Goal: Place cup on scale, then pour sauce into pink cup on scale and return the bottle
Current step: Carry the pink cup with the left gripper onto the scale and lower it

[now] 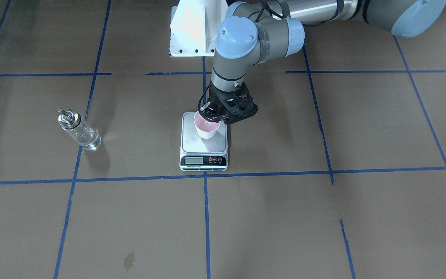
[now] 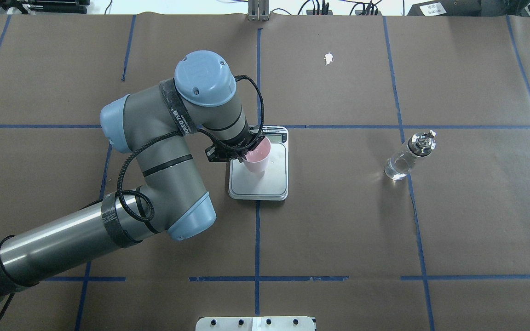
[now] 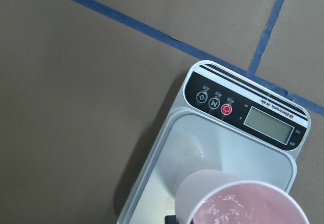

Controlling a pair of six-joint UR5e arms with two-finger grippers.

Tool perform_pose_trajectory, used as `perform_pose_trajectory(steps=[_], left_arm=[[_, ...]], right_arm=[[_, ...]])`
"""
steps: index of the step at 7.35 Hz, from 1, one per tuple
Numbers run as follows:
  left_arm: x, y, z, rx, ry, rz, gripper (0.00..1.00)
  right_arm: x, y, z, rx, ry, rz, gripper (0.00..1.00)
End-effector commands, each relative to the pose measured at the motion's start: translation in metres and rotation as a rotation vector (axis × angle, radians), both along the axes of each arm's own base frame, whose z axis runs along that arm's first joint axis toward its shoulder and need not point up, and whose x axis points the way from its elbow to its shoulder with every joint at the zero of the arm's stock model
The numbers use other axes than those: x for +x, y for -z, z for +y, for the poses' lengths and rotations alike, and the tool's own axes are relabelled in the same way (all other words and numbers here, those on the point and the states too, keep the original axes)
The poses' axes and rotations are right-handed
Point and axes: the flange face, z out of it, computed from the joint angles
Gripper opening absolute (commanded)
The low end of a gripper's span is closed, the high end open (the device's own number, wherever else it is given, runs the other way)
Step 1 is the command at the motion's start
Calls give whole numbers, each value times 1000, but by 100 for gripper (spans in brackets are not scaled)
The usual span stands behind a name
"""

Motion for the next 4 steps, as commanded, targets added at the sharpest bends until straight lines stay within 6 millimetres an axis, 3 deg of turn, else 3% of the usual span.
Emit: perform_pose_trajectory(steps=[1,2,3,4], left_arm=[[6,-3,-3,-7,0,-10,0],[6,-3,-4,-3,-3,-11,0],[6,-3,-3,2,-7,-11,8],[6,-4,-3,1,-7,-12,80]], right_arm=[[0,0,0,-1,0,-2,100],[0,0,0,-1,0,-2,100],[0,-1,0,-2,0,-2,100],[0,-1,0,-2,0,-2,100]])
